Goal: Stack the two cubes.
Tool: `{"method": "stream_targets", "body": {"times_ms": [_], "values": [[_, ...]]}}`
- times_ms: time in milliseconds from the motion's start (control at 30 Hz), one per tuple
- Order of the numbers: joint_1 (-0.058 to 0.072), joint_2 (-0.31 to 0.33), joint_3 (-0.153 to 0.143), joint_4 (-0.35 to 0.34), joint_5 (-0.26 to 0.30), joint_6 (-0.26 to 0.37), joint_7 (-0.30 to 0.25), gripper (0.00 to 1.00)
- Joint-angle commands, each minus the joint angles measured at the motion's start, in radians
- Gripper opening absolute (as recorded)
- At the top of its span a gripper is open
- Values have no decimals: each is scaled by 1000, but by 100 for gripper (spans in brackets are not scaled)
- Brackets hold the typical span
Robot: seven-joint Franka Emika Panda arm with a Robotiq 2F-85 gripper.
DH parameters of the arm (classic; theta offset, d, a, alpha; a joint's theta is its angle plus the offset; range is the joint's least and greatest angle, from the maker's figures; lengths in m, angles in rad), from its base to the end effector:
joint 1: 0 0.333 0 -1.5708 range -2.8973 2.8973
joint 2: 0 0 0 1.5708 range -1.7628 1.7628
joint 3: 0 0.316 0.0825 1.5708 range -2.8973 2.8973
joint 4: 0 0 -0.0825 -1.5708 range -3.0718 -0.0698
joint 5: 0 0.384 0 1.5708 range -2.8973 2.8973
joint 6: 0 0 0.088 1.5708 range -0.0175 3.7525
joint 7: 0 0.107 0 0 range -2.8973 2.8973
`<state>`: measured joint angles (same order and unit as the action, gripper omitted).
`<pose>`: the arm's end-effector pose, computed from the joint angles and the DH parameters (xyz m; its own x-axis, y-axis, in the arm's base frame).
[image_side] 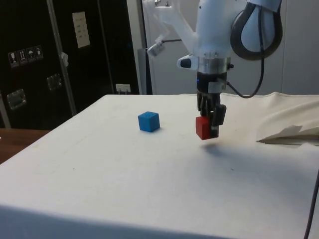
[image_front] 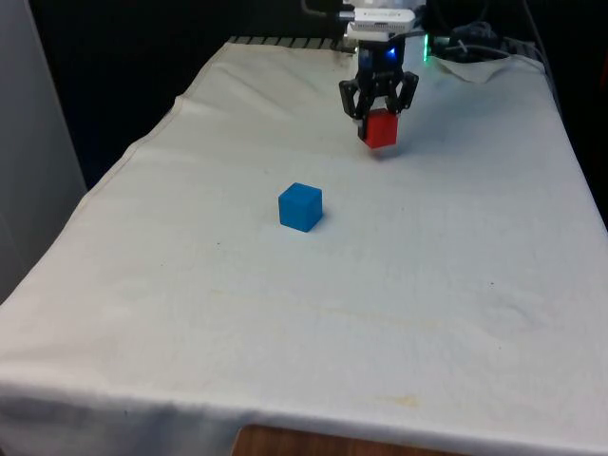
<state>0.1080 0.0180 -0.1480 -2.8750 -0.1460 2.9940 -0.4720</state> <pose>0.3604 -0.0044 0.1978 0.8354 0.5452 0.0699 0.5402 -0.8378 0.0788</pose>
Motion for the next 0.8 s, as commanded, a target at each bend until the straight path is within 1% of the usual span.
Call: {"method": "stream_targets", "body": {"times_ms": [0,67,300,333,367,400,633,667,700,767], "values": [[1,-6,1,2,3,-11,-2,0],[0,-8,0,2,0,-11,0,0],[3,-14,2,20,11,-28,-5,0],[2,-16,2,29,10,-38,-4,0],[0,-11,0,29,1,-27,0,0],[2,-18,2,34,10,-42,-4,0],[2,-29,1,63,9,-77,-3,0],[0,-25,0,64,1,-69,0,0],[2,-33,1,71,9,-87,-3,0],[2,-37,1,79,10,-99,-3,0]]}}
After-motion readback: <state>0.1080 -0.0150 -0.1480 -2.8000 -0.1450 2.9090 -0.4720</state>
